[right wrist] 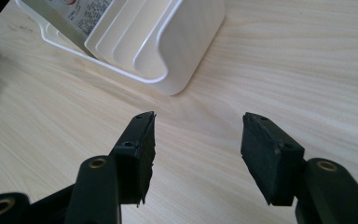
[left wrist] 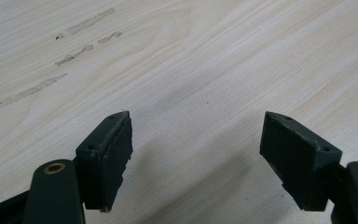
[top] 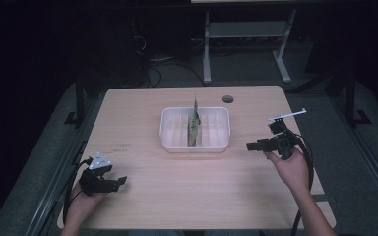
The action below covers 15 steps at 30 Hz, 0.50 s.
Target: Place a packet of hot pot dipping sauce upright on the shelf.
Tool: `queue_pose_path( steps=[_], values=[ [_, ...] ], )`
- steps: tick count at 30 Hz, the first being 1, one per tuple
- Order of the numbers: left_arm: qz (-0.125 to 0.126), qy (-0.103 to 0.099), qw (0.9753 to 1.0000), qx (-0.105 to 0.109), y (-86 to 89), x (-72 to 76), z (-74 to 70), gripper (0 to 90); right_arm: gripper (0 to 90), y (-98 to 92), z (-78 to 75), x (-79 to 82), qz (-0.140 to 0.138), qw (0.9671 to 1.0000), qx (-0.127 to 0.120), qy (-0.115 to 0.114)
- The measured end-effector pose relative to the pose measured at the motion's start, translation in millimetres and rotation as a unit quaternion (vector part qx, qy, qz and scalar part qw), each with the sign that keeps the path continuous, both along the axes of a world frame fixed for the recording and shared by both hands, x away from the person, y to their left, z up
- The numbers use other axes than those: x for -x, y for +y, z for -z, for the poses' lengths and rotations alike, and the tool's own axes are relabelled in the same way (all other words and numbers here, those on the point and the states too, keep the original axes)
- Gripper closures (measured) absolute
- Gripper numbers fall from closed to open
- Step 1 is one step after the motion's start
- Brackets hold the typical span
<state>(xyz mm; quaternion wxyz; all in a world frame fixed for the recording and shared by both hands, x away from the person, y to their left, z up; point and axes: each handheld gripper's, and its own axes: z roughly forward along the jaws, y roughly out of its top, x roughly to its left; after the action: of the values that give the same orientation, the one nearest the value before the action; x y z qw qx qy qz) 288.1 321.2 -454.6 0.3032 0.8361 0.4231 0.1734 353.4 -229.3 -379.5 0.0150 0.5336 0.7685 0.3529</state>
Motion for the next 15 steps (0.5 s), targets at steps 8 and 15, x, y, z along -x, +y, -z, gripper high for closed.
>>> queue_pose_path(
  steps=[8,15],
  values=[
    [0.0,-0.001,1.0,0.0,0.0,0.1,0.1,24.8,43.3,-5.6,6.7,10.8,0.0,1.0,0.002,-0.003],
    [0.001,0.0,1.0,-0.001,-0.4,0.2,0.1,24.8,43.1,-7.6,13.2,21.9,-0.003,1.0,0.005,-0.004]
  ],
)
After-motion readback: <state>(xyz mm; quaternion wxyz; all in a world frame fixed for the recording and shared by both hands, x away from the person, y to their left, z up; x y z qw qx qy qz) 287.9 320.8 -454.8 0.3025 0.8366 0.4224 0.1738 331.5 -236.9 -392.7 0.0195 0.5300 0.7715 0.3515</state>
